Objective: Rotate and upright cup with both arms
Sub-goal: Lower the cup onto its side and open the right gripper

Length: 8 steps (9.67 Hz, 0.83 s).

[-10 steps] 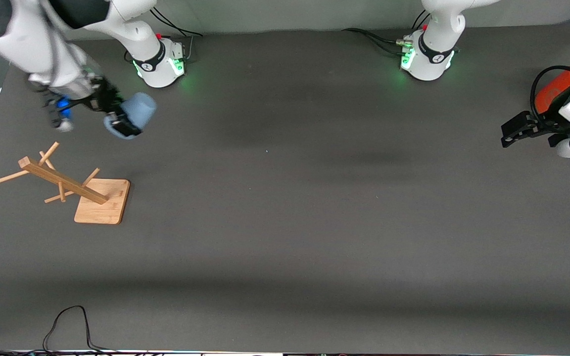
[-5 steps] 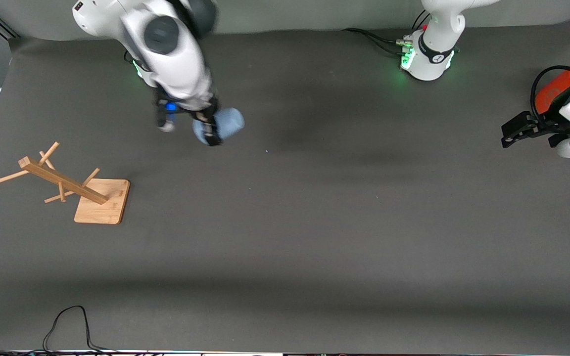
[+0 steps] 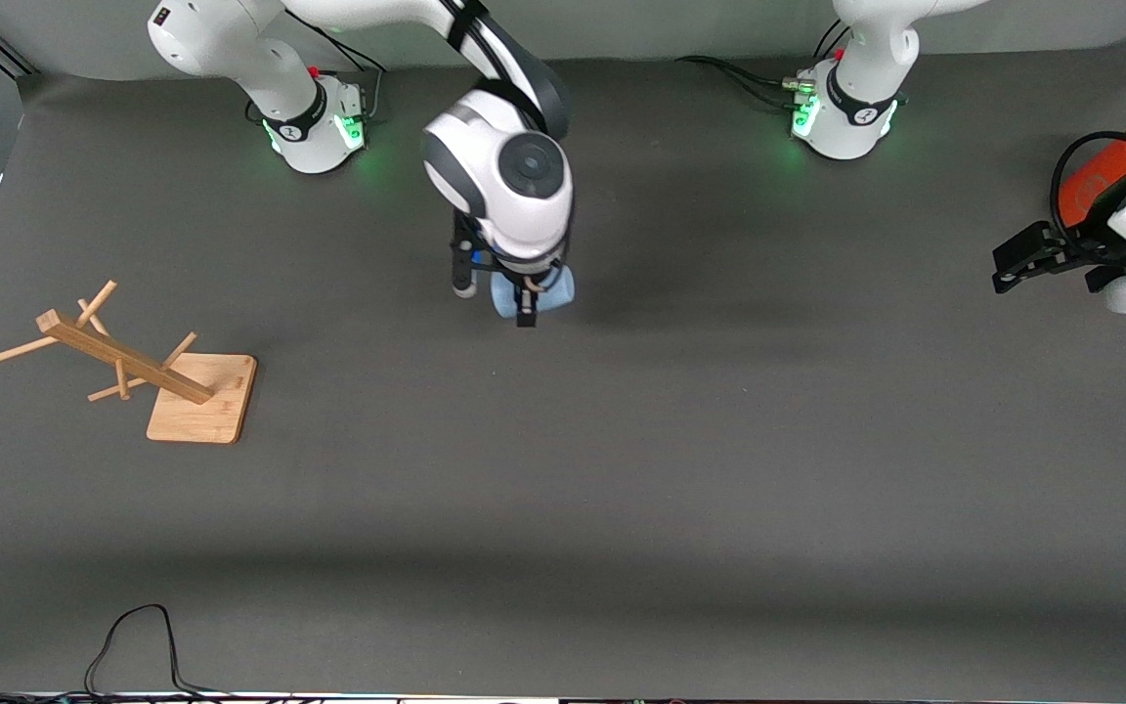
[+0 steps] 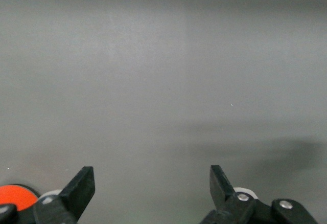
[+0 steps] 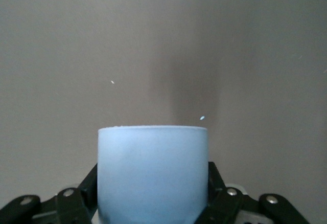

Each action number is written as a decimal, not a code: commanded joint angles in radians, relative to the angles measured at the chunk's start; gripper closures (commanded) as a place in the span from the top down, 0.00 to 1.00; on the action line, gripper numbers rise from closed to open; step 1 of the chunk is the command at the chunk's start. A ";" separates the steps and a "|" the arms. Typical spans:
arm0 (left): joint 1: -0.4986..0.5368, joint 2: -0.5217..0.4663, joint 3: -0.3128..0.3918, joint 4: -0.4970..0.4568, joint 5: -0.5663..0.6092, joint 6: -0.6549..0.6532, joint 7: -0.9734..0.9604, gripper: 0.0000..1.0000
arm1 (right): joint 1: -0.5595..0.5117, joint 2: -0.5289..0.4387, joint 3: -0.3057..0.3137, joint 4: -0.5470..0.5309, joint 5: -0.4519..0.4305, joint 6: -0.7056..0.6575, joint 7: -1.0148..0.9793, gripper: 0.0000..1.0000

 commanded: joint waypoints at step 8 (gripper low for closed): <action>-0.001 0.003 0.002 0.023 -0.011 -0.006 -0.009 1.00 | 0.070 0.311 -0.018 0.187 -0.005 0.088 0.182 0.50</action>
